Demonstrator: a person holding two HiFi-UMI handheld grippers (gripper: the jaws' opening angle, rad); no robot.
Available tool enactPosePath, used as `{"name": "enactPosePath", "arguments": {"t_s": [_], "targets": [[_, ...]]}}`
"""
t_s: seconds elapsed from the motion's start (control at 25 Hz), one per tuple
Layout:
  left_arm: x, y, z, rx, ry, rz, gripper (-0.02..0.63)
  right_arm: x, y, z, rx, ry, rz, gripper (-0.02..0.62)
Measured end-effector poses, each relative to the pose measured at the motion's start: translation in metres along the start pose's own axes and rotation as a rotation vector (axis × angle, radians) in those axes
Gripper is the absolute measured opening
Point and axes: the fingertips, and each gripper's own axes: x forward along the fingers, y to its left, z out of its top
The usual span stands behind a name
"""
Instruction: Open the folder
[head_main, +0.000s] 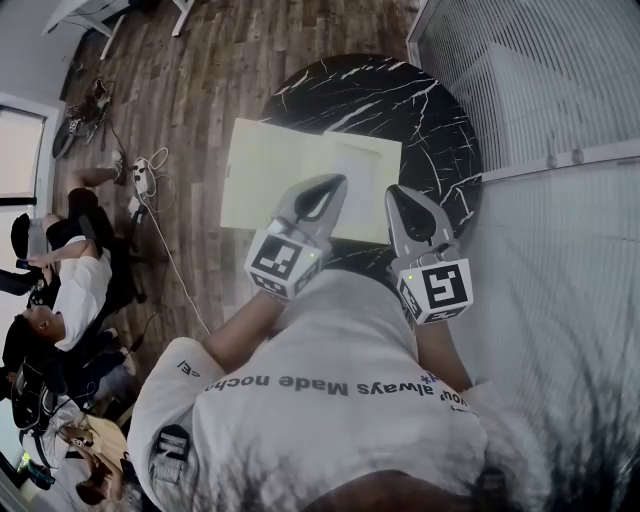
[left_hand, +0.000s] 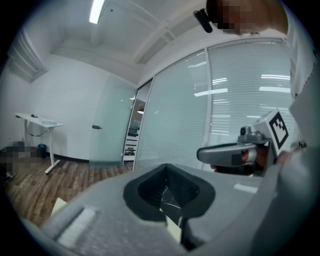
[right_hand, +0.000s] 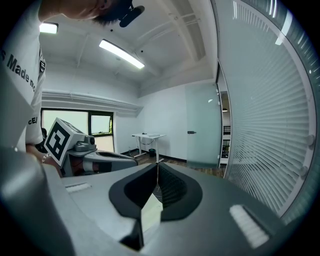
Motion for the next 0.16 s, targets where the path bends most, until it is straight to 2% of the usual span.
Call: {"name": "enactPosePath", "arguments": {"t_s": [0.16], "targets": [[0.0, -0.001, -0.0025, -0.002, 0.005, 0.001, 0.002, -0.0005, 0.0003, -0.0008, 0.008, 0.006, -0.002, 0.008]]}}
